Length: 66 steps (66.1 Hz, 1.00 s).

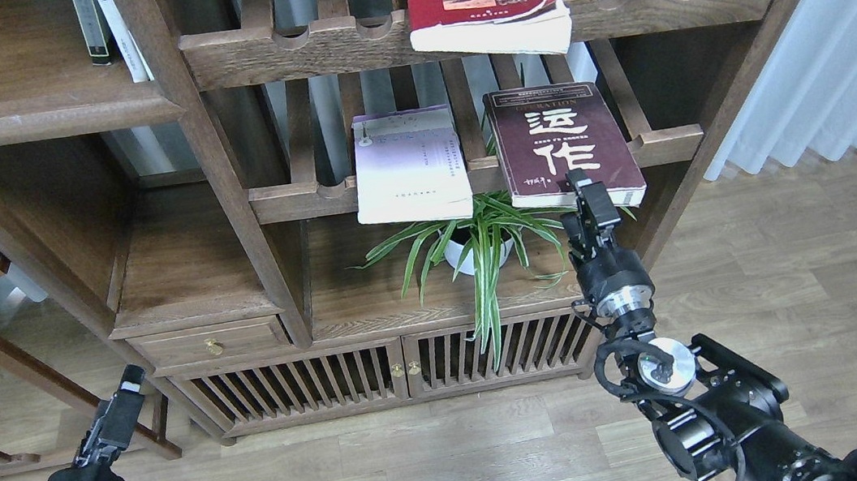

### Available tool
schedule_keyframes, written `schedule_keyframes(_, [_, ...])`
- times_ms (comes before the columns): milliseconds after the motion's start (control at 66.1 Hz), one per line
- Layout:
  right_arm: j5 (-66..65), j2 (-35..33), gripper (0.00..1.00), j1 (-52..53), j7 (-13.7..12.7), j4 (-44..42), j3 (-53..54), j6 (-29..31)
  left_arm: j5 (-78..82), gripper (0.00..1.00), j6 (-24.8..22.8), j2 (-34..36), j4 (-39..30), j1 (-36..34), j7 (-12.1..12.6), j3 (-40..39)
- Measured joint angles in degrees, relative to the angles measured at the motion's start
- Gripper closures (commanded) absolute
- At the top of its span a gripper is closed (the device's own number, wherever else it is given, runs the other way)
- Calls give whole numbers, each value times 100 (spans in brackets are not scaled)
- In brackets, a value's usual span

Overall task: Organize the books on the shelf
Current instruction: 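Grasp the maroon book with the right gripper and pull it off the shelf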

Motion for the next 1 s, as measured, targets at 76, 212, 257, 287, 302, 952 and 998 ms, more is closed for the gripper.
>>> schedule_keyframes(76, [27,0,13,27,3,9,137,0,0,0,0,0,28,-3,0,-2])
schedule_keyframes(212, [29,0,36,28,51,12,189,0,0,0,-1,-3,63,-5,0,-22])
schedule_keyframes(257, [28,0,38,28,82,13,190,-1,0,0,-1,-3,63,-5,0,-45])
schedule_keyframes(287, [25,0,38,28,98,13,192,-1,0,0,-1,-3,63,-5,0,-62])
schedule_keyframes(302, [23,0,38,28,104,13,193,0,0,0,-1,-3,63,-5,0,-68])
schedule_keyframes(952, [3,0,96,138,119,-57,175,-1,0,0,-1,3,58,21,1,-438])
schedule_keyframes(998, [14,0,96,118,117,-15,183,-1,0,0,-1,12,58,30,1,-476])
